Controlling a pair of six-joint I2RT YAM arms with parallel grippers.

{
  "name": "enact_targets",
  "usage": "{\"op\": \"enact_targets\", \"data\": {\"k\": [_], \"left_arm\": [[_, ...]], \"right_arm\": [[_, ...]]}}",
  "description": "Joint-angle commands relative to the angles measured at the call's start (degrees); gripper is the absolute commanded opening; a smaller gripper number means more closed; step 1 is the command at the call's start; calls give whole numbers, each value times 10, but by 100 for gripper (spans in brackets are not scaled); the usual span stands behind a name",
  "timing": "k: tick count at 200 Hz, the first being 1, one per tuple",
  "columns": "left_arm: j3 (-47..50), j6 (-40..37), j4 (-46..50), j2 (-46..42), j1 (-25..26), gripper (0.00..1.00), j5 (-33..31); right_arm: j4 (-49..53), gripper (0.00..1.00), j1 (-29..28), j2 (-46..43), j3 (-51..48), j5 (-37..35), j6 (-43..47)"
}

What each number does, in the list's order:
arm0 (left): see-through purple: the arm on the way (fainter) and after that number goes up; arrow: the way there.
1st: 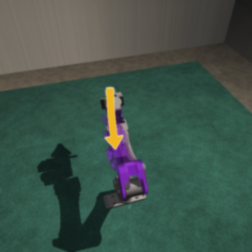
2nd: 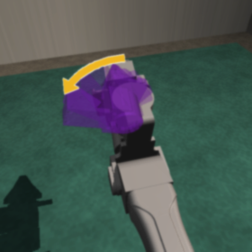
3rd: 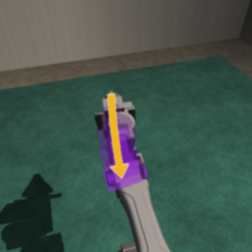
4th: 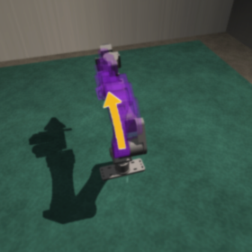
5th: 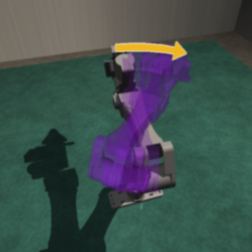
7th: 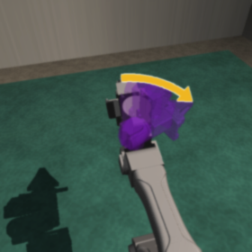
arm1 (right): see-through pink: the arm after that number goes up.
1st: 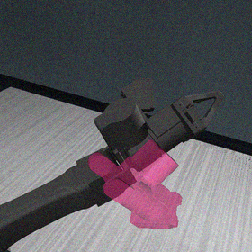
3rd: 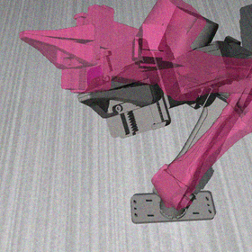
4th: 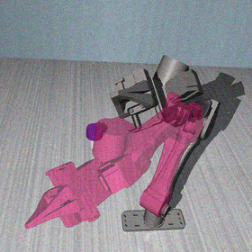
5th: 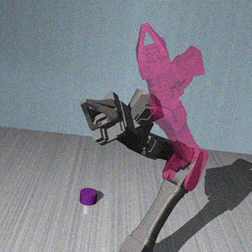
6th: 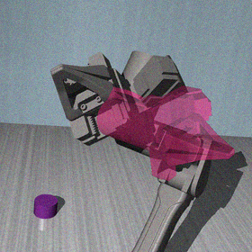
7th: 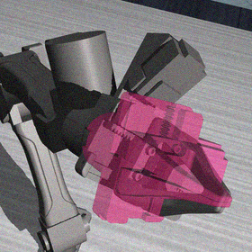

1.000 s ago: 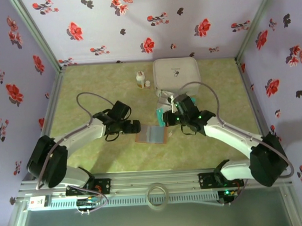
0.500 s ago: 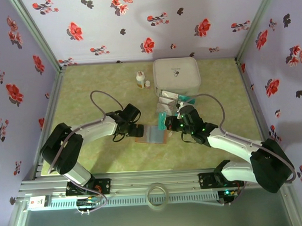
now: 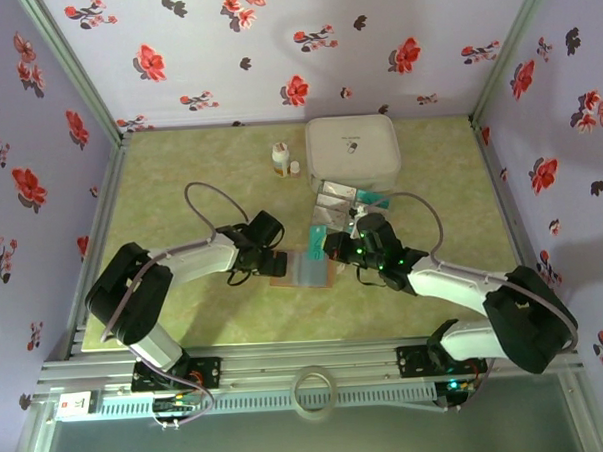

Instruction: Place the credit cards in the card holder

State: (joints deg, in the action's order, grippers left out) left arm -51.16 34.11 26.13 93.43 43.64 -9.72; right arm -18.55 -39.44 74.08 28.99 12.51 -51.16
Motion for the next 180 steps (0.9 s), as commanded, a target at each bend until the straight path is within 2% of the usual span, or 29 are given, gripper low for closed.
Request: {"op": "enact_targets", "data": {"k": [1,83,138,180], "left_arm": [[17,20,1,2,7,100,-25],[48,62,10,-21,10,100,-45],[11,39,24,-58,12,100,-39],[-7,13,17,-40,13,100,-28]], "right_arm": [[-45,0,-5,17,-14,17,-13],[-131,0,-17,68,-33,41,-17],[-148,0,-22,81,-36,41,-18],[-154,0,-25,85,-38,36,-22]]}}
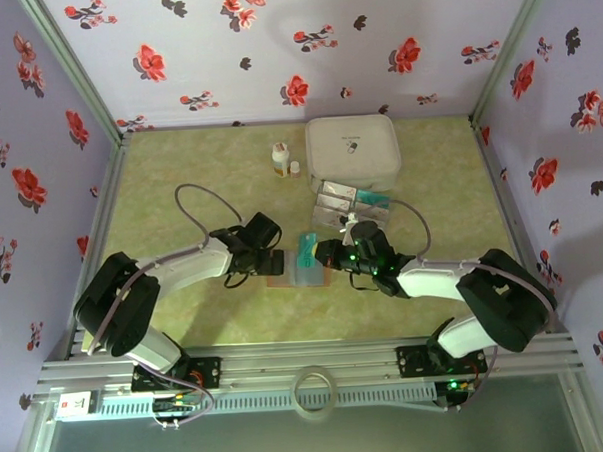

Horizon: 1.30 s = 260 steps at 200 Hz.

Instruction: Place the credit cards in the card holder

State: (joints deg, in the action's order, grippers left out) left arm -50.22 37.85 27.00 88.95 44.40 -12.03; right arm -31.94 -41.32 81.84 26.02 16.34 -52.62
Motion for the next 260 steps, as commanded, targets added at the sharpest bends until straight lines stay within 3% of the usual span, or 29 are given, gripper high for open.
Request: {"op": "enact_targets", "data": {"k": [1,260], "left_arm": [[-17,-24,8,5,5,100,-5],[31,4,5,38,8,100,-36]], "right_arm": [[-20,0,-7,8,-8,-2,-7],[-125,0,-25,87,-24,-14,-37]]}}
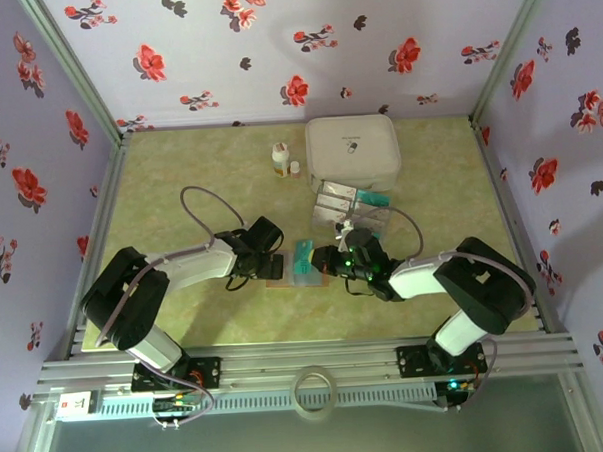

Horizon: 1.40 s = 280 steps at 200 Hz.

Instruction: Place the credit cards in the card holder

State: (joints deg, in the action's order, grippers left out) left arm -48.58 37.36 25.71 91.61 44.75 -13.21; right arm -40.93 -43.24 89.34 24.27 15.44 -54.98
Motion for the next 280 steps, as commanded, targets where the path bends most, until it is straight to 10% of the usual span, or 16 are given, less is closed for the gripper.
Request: {"op": "enact_targets", "data": {"k": [1,280], "left_arm": [[15,9,18,11,4,100,-24],[16,10,15,16,5,100,-26]], "right_arm": [[-35,0,-6,13,-7,-5,-14],[-190,0,-23,103,-42,13,-75]]}}
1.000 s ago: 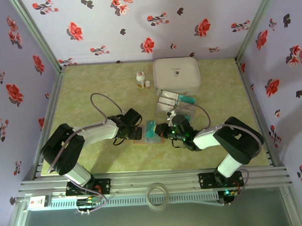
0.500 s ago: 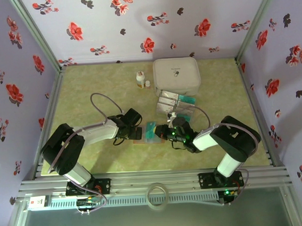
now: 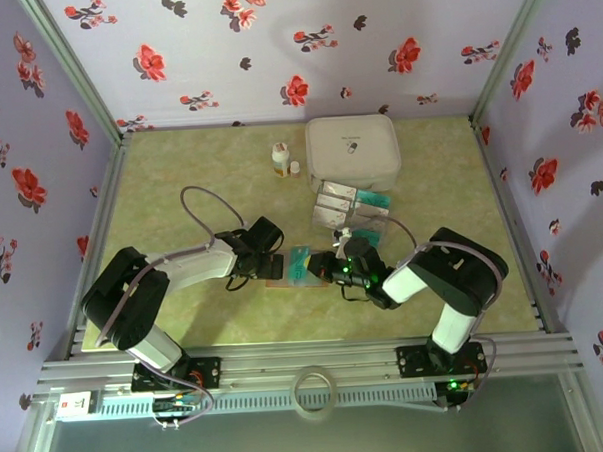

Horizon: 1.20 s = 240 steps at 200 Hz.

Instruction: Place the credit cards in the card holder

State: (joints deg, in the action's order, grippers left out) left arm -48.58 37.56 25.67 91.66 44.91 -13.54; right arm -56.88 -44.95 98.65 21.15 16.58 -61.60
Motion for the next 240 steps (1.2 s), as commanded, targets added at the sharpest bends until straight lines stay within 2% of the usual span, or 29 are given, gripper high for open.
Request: {"op": "enact_targets", "data": {"k": [1,150,240], "left_arm": [[16,8,16,15,4,100,-23],[14,8,15,20,4,100,-24],[14,10,15,22,5,100,-24]], "right_arm": [[-30,0,-6,9,-12,1,-9],[-28,0,-12,10,-39,5,-5],[-34,0,-12,39,-17,12,-4]]}}
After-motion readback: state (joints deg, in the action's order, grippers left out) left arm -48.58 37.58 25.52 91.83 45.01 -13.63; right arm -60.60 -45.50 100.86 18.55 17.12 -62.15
